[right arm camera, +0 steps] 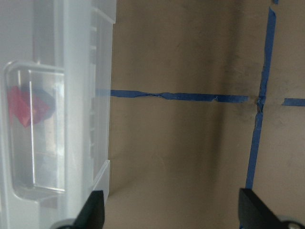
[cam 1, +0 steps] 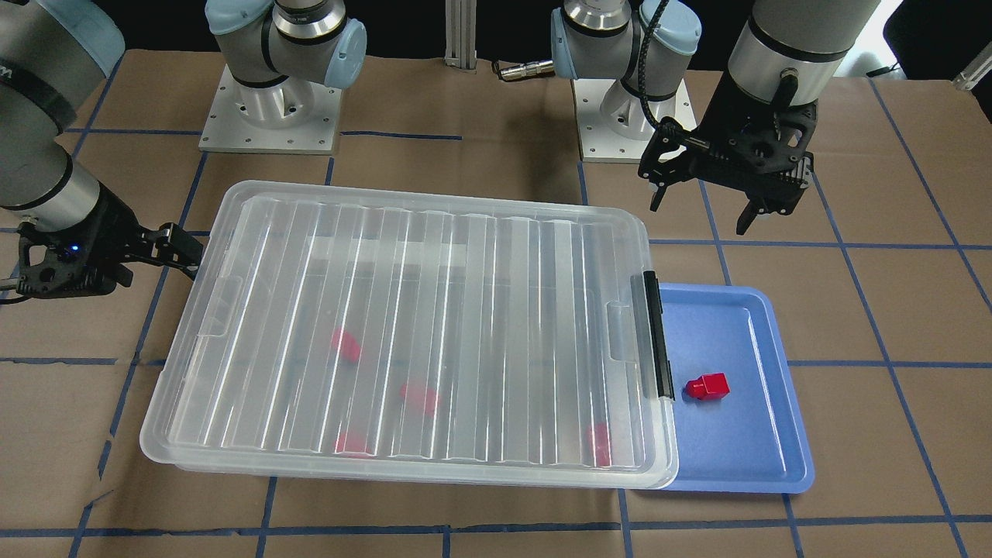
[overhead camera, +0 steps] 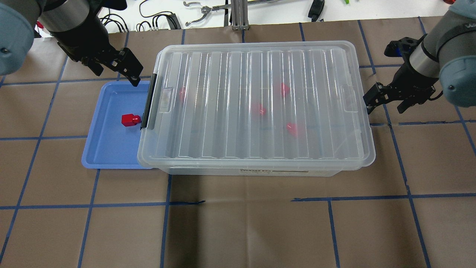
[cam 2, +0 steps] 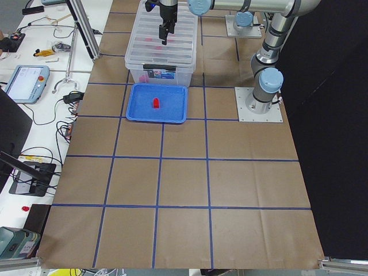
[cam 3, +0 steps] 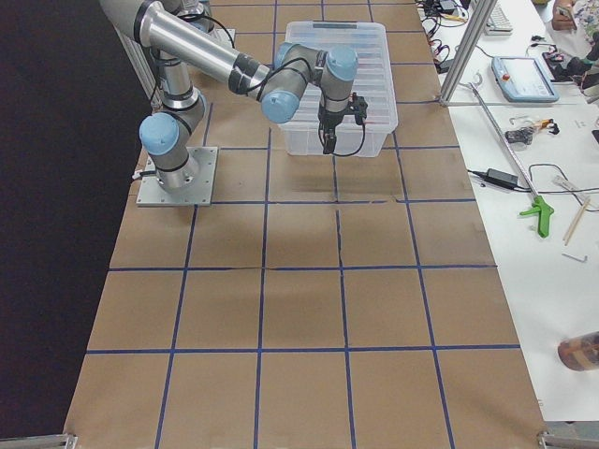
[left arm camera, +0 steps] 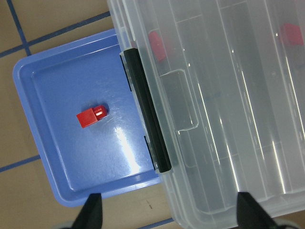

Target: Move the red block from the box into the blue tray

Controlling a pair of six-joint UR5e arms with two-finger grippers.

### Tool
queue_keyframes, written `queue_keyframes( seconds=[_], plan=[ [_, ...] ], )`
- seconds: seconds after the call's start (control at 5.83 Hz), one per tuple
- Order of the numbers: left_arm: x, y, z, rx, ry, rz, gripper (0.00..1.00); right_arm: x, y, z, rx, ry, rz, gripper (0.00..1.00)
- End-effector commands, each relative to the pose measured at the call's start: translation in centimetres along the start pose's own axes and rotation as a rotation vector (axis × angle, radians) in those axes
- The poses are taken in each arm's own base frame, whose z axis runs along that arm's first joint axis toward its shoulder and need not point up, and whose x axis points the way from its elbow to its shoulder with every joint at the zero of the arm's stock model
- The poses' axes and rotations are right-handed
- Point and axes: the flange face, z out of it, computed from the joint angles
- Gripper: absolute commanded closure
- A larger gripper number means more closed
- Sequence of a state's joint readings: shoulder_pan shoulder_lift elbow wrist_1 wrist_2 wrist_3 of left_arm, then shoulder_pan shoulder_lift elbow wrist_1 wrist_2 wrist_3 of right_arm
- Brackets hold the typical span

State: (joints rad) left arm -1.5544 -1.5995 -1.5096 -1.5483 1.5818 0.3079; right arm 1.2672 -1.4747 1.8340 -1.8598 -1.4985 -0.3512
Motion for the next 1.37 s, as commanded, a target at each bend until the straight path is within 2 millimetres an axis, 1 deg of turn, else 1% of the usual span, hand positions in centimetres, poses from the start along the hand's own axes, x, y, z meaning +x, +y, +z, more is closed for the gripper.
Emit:
queue_keyframes(
  seconds=[0.0, 0.17, 0.34, 0.51, 0.69, 0.86, 1.03, 1.2],
  plan=[
    [1.5, 0.1, 0.0, -0.011, 0.003, -0.090, 0.02, -0.3, 0.2, -3.4, 0.075, 0.042, -0.006, 0.00],
    [1.5, 0.1, 0.0, -0.013, 0.003, -0.090, 0.02, -0.9, 0.5, -7.5, 0.136, 0.078, -0.008, 0.00],
    [1.5, 0.1, 0.2, -0.016, 0.004, -0.090, 0.02, -2.1, 0.4, -9.7, 0.132, 0.076, 0.000, 0.00],
    [1.5, 0.0, 0.3, -0.017, 0.004, -0.090, 0.02, -4.8, 0.2, -12.3, 0.117, 0.068, 0.023, 0.00],
    [1.5, 0.0, 0.3, -0.017, 0.004, -0.090, 0.02, -8.0, 0.4, -14.6, 0.087, 0.089, 0.055, 0.00],
    [1.5, 0.0, 0.3, -0.017, 0.005, -0.089, 0.02, -12.0, 1.3, -16.1, 0.054, 0.085, 0.087, 0.00],
    [1.5, 0.0, 0.4, -0.019, 0.005, -0.090, 0.02, -15.1, 2.0, -16.8, 0.036, 0.085, 0.114, 0.00],
    [1.5, -0.1, 0.4, -0.020, 0.005, -0.089, 0.02, -17.1, 2.8, -16.8, 0.031, 0.114, 0.104, 0.00]
  ],
)
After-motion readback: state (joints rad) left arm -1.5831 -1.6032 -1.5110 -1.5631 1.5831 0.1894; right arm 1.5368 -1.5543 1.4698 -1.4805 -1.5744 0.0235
